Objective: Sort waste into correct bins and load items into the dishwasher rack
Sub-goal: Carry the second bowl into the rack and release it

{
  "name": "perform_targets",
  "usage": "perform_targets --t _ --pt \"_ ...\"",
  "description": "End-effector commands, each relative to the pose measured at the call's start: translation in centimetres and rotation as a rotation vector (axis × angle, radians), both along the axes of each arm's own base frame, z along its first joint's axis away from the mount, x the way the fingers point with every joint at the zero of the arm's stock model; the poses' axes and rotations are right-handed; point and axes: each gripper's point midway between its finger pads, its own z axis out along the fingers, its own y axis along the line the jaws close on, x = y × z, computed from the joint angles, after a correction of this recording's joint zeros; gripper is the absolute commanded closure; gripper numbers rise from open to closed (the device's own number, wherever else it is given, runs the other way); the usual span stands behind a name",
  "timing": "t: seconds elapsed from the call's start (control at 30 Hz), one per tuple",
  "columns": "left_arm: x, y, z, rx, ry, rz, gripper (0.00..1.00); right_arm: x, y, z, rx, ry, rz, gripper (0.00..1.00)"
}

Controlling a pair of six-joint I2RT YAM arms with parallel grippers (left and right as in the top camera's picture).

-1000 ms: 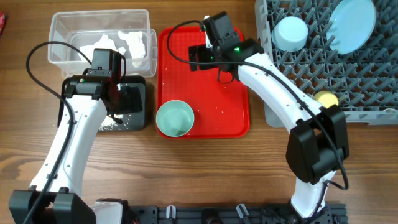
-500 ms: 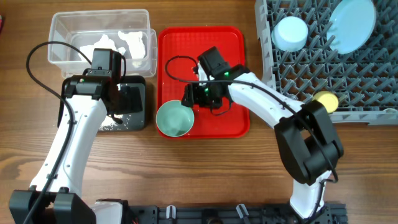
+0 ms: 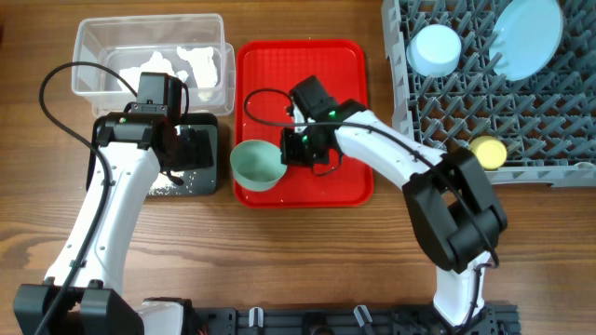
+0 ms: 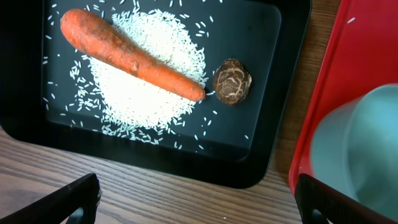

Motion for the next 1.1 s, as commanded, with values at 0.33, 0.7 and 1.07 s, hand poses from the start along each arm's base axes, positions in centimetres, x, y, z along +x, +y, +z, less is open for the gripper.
perform_targets --t 0.33,0.7,1.07 --pt "0.2 0.3 0.7 0.01 -0.022 -0.006 0.0 10.8 -27.1 20.9 -0.785 -0.757 -0.608 0.96" --pt "0.2 0.3 0.7 0.01 -0.022 -0.006 0.0 7.5 -37.3 25.9 -1.609 -0.74 -0.67 0.96" --pt "0.2 0.3 0.7 0.01 -0.022 -0.006 0.0 9.9 -38.6 19.6 -1.854 -0.435 -0.152 0.96"
